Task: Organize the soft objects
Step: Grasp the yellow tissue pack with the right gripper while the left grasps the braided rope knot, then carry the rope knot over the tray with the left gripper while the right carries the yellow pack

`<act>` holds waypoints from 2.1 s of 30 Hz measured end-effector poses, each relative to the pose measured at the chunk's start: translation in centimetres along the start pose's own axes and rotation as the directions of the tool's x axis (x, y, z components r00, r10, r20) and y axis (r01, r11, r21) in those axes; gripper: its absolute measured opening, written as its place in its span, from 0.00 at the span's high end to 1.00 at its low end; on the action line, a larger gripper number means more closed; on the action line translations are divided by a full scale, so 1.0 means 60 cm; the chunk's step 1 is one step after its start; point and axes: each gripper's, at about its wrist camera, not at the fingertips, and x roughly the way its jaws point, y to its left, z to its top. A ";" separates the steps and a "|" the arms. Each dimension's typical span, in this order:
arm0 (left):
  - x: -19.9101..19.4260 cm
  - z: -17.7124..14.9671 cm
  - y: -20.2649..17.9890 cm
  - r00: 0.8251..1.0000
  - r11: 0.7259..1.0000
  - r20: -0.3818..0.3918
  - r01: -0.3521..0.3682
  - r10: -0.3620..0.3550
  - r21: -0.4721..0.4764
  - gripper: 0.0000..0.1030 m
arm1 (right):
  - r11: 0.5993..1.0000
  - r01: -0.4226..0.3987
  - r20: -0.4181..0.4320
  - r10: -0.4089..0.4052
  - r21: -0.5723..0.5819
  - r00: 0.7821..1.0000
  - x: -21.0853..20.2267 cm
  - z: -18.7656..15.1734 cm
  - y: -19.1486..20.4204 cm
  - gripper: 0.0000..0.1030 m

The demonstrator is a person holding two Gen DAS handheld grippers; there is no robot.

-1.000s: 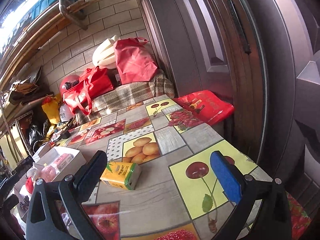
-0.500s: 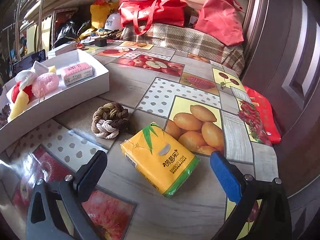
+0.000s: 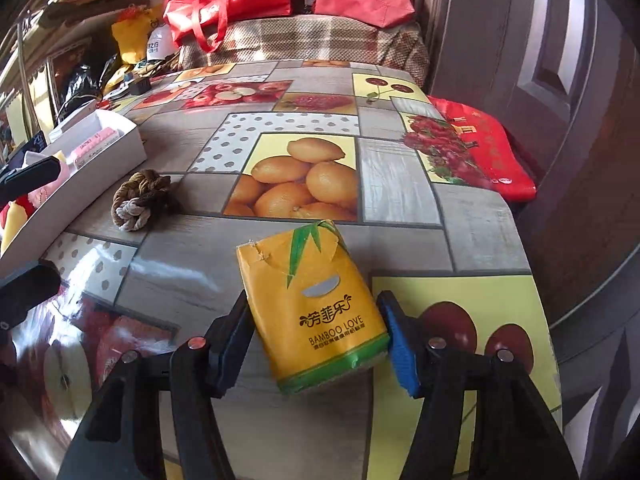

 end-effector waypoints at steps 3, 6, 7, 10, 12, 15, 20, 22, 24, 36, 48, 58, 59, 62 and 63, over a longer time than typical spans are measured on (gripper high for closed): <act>0.060 0.018 0.011 0.994 0.999 -0.103 -0.050 0.047 -0.020 0.01 | 0.997 -0.031 0.021 0.030 0.075 0.999 -0.008 -0.002 -0.023 0.41; 0.084 0.022 0.037 0.990 0.996 -0.137 -0.040 0.028 -0.086 0.01 | 0.997 -0.043 0.029 0.041 0.071 0.999 -0.011 -0.001 -0.020 0.41; 0.090 0.023 0.043 0.989 0.995 -0.145 -0.039 0.025 -0.095 0.01 | 0.997 -0.052 0.029 0.051 0.065 0.998 -0.010 -0.001 -0.018 0.41; 0.115 0.025 0.043 0.979 0.996 -0.202 -0.015 -0.003 -0.090 0.01 | 0.996 -0.067 0.025 0.066 0.051 0.997 -0.006 0.001 -0.015 0.41; 0.134 0.022 0.037 0.966 0.997 -0.258 0.016 -0.036 -0.078 0.01 | 0.996 -0.073 0.026 0.072 0.047 0.997 -0.005 0.001 -0.015 0.41; 0.147 0.019 0.029 0.954 0.998 -0.298 0.023 -0.040 -0.060 0.22 | 0.996 -0.079 0.028 0.078 0.051 0.997 -0.005 0.002 -0.016 0.41; 0.131 0.016 0.024 0.962 0.999 -0.270 0.024 -0.035 -0.045 0.66 | 0.995 -0.083 0.028 0.082 0.057 0.996 -0.005 0.002 -0.017 0.41; 0.125 0.015 0.021 0.965 0.999 -0.260 0.029 -0.037 -0.036 0.67 | 0.996 -0.076 0.030 0.074 0.057 0.997 -0.006 0.002 -0.018 0.41; 0.110 0.015 0.017 0.973 0.999 -0.226 0.035 -0.039 -0.025 0.68 | 0.996 -0.062 0.038 0.060 0.064 0.997 -0.008 0.002 -0.020 0.42; -0.079 -0.020 0.003 0.978 0.997 0.192 0.080 -0.076 -0.012 0.68 | 0.997 0.029 0.327 -0.050 0.071 0.944 -0.101 -0.020 -0.006 0.51; -0.154 -0.057 0.031 0.956 0.991 0.278 0.117 -0.096 -0.059 0.68 | 0.994 -0.041 0.502 -0.013 0.097 0.865 -0.177 -0.052 0.088 0.51; -0.205 -0.095 0.082 0.952 0.990 0.306 0.059 -0.017 -0.128 0.68 | 0.997 -0.068 0.530 0.045 0.024 0.847 -0.181 -0.052 0.155 0.51; -0.211 -0.099 0.086 0.950 0.990 0.312 0.050 -0.008 -0.129 0.68 | 0.997 -0.069 0.531 0.048 0.021 0.846 -0.181 -0.052 0.158 0.51; -0.231 -0.111 0.091 0.943 0.992 0.331 0.022 0.021 -0.126 0.68 | 0.997 -0.076 0.532 0.056 0.015 0.845 -0.179 -0.051 0.163 0.51; -0.234 -0.113 0.095 0.941 0.992 0.337 0.011 0.032 -0.125 0.68 | 0.997 -0.078 0.532 0.059 0.013 0.845 -0.179 -0.051 0.165 0.51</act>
